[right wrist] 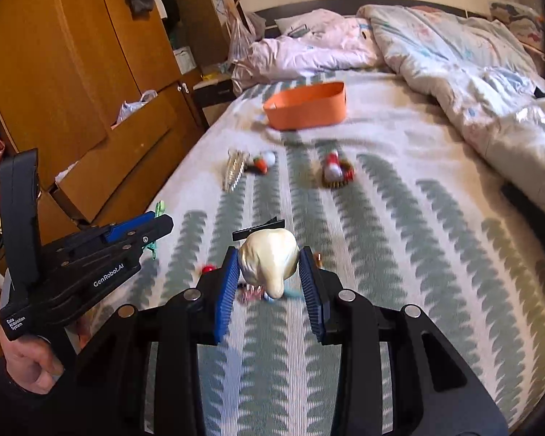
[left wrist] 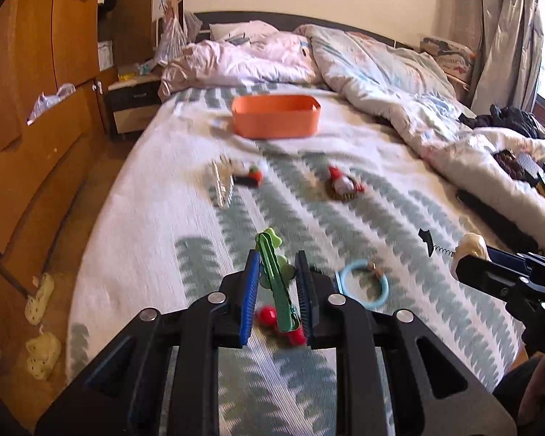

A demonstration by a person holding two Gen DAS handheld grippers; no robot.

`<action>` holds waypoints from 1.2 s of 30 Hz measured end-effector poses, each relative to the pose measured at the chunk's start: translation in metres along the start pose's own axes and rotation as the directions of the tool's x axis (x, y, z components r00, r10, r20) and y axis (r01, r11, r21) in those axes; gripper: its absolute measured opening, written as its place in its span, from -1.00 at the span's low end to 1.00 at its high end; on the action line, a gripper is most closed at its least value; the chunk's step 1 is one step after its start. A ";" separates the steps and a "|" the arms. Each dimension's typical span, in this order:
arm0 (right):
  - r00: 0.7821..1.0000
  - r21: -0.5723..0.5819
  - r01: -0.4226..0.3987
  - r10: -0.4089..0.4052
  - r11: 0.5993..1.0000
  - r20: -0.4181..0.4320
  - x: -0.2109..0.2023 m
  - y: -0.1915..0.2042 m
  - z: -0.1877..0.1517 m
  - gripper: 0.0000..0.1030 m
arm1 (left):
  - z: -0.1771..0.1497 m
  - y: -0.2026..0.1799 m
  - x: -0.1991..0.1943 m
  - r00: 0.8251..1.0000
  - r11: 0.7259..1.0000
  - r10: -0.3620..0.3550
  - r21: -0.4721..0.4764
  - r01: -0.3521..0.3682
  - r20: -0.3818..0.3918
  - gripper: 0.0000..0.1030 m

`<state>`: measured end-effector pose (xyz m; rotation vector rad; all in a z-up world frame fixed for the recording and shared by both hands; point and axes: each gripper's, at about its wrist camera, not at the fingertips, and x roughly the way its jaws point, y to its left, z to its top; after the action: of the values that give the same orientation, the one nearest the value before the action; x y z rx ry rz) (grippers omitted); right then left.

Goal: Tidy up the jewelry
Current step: 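Carry the white figure and green clip toward the orange basket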

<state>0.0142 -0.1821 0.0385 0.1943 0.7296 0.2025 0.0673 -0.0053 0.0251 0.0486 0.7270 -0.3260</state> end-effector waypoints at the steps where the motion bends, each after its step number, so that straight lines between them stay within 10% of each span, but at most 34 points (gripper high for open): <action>1: 1.000 -0.008 0.007 -0.007 1.000 0.003 0.001 0.001 0.006 -0.33 | 0.007 0.001 0.001 1.000 1.000 0.002 0.001 -0.002 0.002 -0.60; 16: 0.999 -0.017 0.040 -0.040 0.999 -0.003 0.074 -0.033 0.116 -0.33 | 0.082 0.022 0.072 1.000 1.000 0.000 -0.018 0.000 0.008 -0.60; 36: 0.986 -0.013 0.107 -0.108 0.994 -0.126 0.180 -0.078 0.117 -0.33 | 0.092 0.040 0.158 0.997 1.000 0.003 0.005 -0.003 -0.075 -0.60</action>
<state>0.2331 -0.2250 -0.0100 0.1366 0.8631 0.1148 0.2496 -0.0248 -0.0127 0.0662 0.8001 -0.3245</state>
